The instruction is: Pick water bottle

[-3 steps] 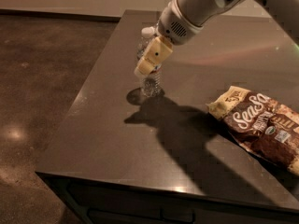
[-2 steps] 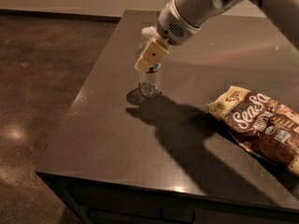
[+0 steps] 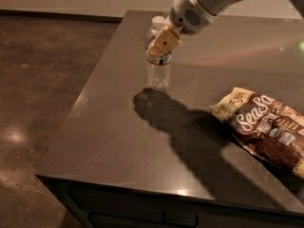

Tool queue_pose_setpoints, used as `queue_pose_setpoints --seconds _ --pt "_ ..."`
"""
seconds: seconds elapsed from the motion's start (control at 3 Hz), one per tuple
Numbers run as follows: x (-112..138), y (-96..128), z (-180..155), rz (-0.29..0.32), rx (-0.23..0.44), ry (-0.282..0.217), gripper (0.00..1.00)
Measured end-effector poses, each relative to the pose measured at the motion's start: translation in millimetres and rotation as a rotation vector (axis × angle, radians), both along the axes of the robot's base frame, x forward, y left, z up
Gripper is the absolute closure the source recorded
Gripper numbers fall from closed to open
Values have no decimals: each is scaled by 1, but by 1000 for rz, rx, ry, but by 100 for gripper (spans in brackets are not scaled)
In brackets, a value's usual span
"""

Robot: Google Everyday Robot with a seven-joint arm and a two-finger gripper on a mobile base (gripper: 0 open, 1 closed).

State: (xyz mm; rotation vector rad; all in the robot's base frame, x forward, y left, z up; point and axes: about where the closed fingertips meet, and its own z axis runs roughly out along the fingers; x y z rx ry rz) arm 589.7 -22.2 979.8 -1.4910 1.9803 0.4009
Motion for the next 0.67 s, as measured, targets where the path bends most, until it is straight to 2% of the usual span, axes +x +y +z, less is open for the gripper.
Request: queue_pose_setpoints --seconds 0.33,0.67 --pt "-6 -19 35 5 37 -30 100" --pt "-15 -31 69 31 67 -62 100"
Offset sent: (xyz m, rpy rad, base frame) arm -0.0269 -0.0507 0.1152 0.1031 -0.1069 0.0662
